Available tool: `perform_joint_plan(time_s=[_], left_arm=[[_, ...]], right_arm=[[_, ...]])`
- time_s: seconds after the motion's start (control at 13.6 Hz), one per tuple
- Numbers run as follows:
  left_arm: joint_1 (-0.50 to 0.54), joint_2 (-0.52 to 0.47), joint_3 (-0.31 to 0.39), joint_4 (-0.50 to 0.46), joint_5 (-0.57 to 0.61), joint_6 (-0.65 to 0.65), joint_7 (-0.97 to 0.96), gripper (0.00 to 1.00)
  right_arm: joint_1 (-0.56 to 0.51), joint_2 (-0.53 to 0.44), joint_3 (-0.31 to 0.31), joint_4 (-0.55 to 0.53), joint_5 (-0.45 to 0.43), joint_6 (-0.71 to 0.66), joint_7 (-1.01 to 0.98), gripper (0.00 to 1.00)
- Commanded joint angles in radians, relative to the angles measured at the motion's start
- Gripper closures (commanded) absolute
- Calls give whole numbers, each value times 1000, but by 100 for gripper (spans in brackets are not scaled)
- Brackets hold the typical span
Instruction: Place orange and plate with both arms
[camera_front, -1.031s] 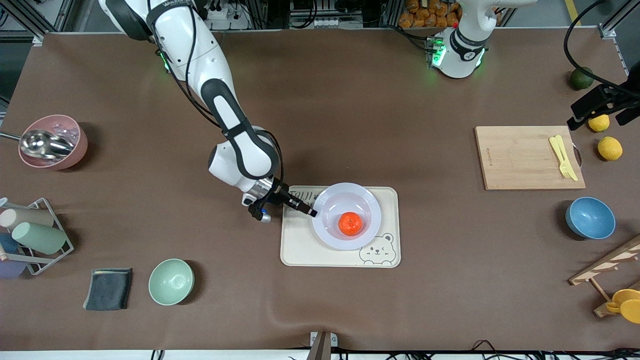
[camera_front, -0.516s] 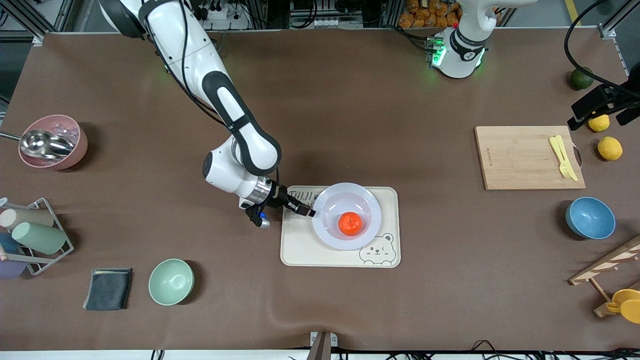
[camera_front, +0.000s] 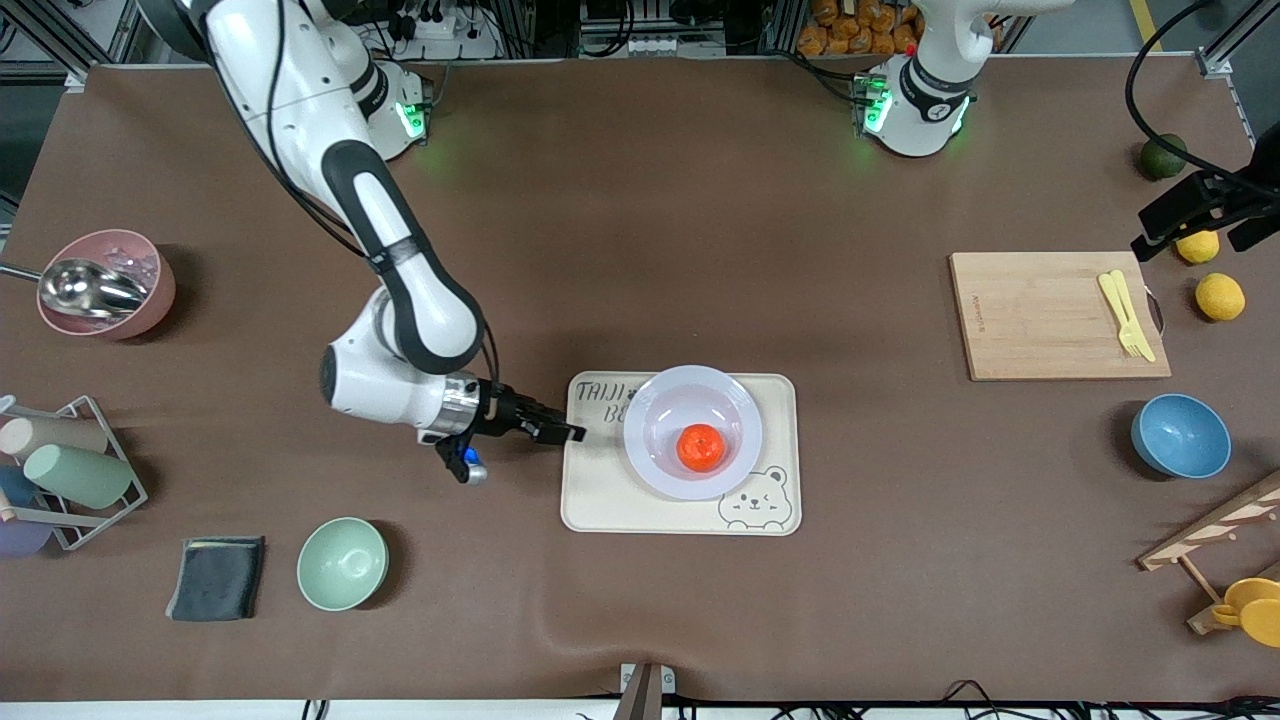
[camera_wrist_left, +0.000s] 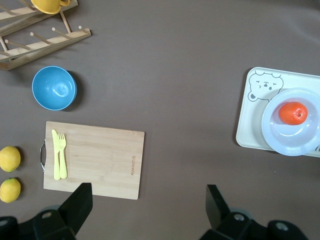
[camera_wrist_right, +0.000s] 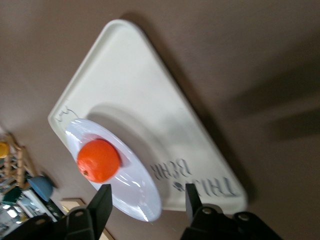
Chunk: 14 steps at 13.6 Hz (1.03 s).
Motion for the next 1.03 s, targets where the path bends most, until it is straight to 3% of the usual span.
perform_joint_plan(time_s=[0.0,0.15,0.44,0.59,0.74,0.96], left_arm=[[-9,-30,3,-28,-7,-3,22,0],[-9,-26,-10,-27,-6,-18,18,0],[-6,-24,-18,-24,14,-26,16,0],[-3,-23,-18,-24,13,-26,18,0],[-3,-23,-18,-24,13,-26,19,0],[-7,-19,-18,-21,13,-26,19,0]], right_arm=[[-34,-84,-70,-12,-139,-182,62,20],[-32,-107,-133,-12,-191,-287,59,0],[-34,-174,-209,-24,-366,-379,62,0],[-43,-190,-257,-15,-401,-445,54,0],[-74,-208,-269,-14,-412,-485,41,0],[-132,-239,-263,-14,-556,-523,-89,0]])
